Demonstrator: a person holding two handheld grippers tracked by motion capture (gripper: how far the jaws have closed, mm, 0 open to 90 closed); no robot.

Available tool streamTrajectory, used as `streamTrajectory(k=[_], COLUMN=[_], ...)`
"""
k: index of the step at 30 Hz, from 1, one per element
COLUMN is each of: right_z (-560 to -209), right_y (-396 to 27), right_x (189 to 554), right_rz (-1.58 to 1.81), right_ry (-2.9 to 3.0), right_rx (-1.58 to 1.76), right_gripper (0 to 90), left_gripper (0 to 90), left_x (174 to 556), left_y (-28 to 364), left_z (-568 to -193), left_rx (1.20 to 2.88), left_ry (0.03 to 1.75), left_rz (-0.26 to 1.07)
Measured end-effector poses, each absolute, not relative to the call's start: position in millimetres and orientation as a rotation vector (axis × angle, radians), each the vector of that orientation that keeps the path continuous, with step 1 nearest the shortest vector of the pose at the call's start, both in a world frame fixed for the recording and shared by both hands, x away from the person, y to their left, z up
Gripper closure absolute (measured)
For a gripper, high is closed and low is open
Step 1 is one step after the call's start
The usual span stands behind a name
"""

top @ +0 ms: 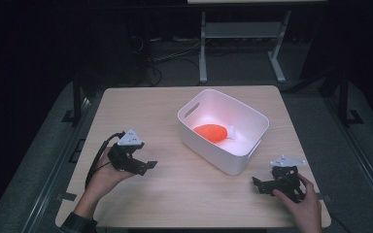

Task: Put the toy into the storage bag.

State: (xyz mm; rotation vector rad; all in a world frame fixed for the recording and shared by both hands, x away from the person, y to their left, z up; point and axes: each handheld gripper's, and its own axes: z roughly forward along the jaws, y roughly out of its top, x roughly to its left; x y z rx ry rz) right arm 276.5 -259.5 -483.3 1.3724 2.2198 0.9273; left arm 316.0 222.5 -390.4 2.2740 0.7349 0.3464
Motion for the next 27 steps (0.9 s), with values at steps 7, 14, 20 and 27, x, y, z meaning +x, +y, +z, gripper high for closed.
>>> streamTrajectory(k=[7, 14, 20, 27], right_z=[-483.3, -483.3, -483.3, -483.3], right_y=[-259.5, -259.5, -259.5, -259.5], right_x=[276.5, 276.5, 276.5, 276.5], right_rz=[0.927, 0.927, 0.927, 0.927], right_ry=[2.22, 2.22, 2.22, 2.22], right_rx=[1.372, 1.373, 1.372, 1.372], right_gripper=[0.0, 0.0, 0.0, 0.0], left_gripper=[14.7, 14.7, 14.6, 14.0], left_x=[302.2, 292.2, 285.9, 278.8], left_y=[229.8, 240.3, 246.9, 254.4], left_z=[-408.6, -425.2, -437.6, -455.2], left_rx=[2.246, 2.227, 2.221, 2.237], left_ry=[0.762, 0.796, 0.83, 0.869], left_rz=[0.36, 0.374, 0.377, 0.37])
